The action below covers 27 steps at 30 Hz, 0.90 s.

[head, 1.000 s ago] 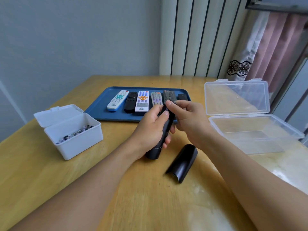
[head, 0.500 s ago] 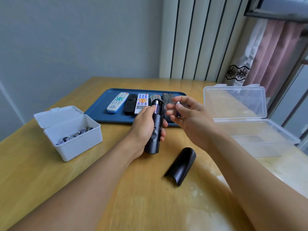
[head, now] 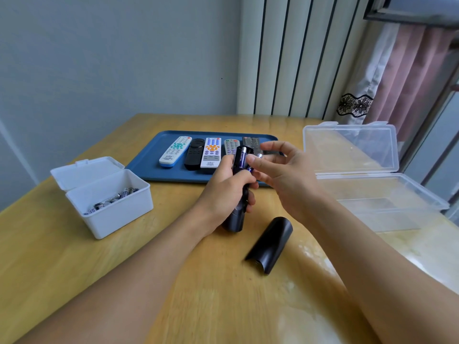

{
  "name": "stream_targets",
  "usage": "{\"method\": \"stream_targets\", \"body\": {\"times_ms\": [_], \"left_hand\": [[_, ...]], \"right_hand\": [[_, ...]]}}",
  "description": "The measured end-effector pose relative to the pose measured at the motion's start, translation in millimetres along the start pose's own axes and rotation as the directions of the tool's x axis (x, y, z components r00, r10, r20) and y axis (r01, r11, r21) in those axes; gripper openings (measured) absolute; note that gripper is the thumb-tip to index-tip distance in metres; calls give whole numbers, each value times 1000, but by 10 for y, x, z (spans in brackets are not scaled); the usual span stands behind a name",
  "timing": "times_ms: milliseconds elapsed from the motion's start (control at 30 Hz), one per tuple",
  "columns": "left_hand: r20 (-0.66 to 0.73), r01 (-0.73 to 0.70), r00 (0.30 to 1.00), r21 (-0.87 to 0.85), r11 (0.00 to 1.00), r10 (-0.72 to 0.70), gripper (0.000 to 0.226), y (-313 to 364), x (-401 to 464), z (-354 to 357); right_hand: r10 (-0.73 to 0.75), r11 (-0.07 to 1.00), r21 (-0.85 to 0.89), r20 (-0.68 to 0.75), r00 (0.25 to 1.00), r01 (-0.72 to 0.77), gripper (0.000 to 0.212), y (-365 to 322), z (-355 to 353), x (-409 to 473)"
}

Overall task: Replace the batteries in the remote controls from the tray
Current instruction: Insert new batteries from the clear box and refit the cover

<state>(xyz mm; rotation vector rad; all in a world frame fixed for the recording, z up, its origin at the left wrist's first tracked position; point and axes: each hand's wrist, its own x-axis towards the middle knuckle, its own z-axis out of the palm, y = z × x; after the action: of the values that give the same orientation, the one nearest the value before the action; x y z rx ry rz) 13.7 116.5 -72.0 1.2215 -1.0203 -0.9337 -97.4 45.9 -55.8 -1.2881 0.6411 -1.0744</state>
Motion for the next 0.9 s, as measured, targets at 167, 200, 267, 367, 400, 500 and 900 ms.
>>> {"method": "stream_targets", "body": {"times_ms": [167,200,267,367,400,500,900], "left_hand": [[61,-90,995,148,985,81,25,-18,-6,6],[75,-106,993,172,979,94,24,-20,-4,-10],[113,-145,986,247,958,120,23,-9,-7,-48],[183,-208,972,381,901,148,23,25,-41,-83],[206,-232,966,410,882,159,27,31,-49,-85],[246,-284,951,452,846,188,30,39,-69,-77],[261,-269,948,356,895,181,17,38,-45,-117]], "right_hand": [[65,996,-58,-4,998,-65,65,-108,-66,5],[77,994,-82,7,997,-76,67,-123,-75,7],[91,984,-153,22,996,-87,70,-135,-87,9],[94,972,-218,40,995,-83,71,-152,-110,14],[106,969,-228,52,993,-92,71,-162,-123,14],[170,963,-229,97,981,-144,62,-183,-180,23],[208,961,-217,162,965,-171,37,-199,-187,-1]]}}
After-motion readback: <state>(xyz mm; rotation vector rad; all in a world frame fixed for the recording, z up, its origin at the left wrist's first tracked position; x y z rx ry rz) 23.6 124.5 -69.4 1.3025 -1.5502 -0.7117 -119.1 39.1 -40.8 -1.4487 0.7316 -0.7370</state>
